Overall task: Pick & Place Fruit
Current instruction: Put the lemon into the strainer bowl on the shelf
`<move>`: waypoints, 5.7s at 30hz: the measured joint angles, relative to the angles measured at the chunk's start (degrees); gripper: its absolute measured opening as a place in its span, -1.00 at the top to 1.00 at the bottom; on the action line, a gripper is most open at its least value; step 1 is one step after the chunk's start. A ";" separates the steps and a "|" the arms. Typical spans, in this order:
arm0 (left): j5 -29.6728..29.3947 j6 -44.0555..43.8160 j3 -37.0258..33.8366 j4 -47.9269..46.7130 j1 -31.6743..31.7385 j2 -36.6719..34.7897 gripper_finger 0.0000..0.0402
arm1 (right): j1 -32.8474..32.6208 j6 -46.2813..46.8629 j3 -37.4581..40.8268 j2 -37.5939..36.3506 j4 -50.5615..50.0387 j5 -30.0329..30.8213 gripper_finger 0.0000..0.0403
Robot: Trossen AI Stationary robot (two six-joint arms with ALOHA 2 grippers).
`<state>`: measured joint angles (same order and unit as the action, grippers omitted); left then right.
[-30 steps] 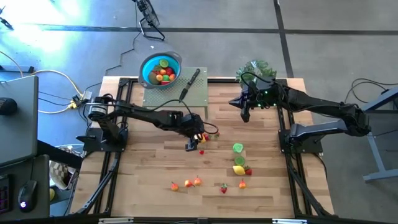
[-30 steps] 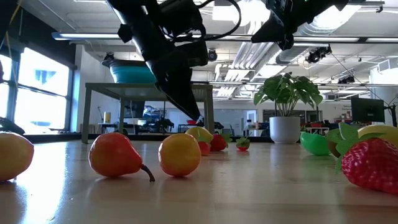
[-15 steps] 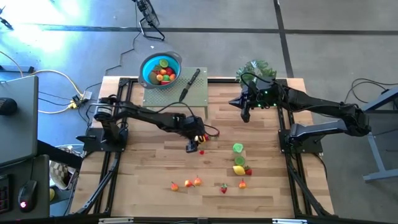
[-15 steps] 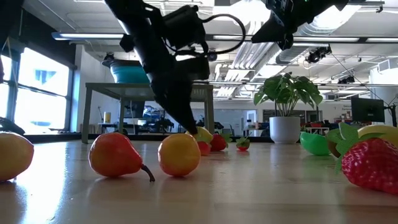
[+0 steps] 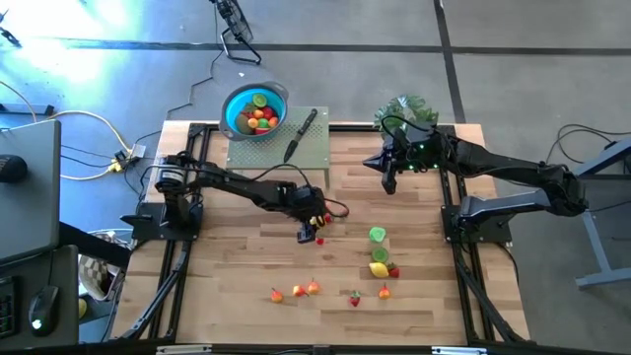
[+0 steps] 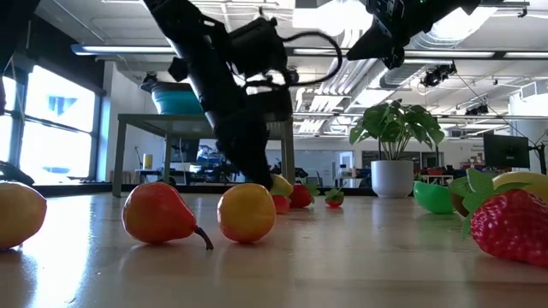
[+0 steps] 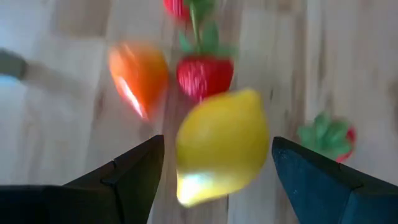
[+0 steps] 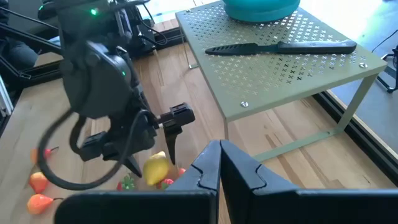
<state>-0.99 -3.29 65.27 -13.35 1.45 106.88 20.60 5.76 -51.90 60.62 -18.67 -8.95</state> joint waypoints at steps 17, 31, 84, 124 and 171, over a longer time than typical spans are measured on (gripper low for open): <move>0.94 -2.02 -0.01 1.56 0.00 1.50 -0.44 | 0.00 0.00 0.00 0.00 0.00 0.00 0.99; 0.98 -3.02 0.00 1.77 0.00 1.50 -0.44 | 0.00 0.00 0.00 0.00 0.00 0.00 0.99; 3.54 -14.94 0.01 1.20 0.04 1.03 -0.04 | 0.01 0.44 0.00 0.00 0.00 0.02 0.99; -36.12 -19.67 26.24 -18.53 0.09 -21.49 -0.03 | 0.02 -0.63 0.02 0.02 0.67 0.01 0.99; -24.37 -21.02 27.04 -40.55 35.74 -21.76 -0.03 | 3.78 -4.09 0.02 0.02 0.89 9.25 0.99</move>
<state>-25.36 -24.30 92.31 -53.90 37.19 85.12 24.38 1.67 -51.88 60.64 -17.78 0.30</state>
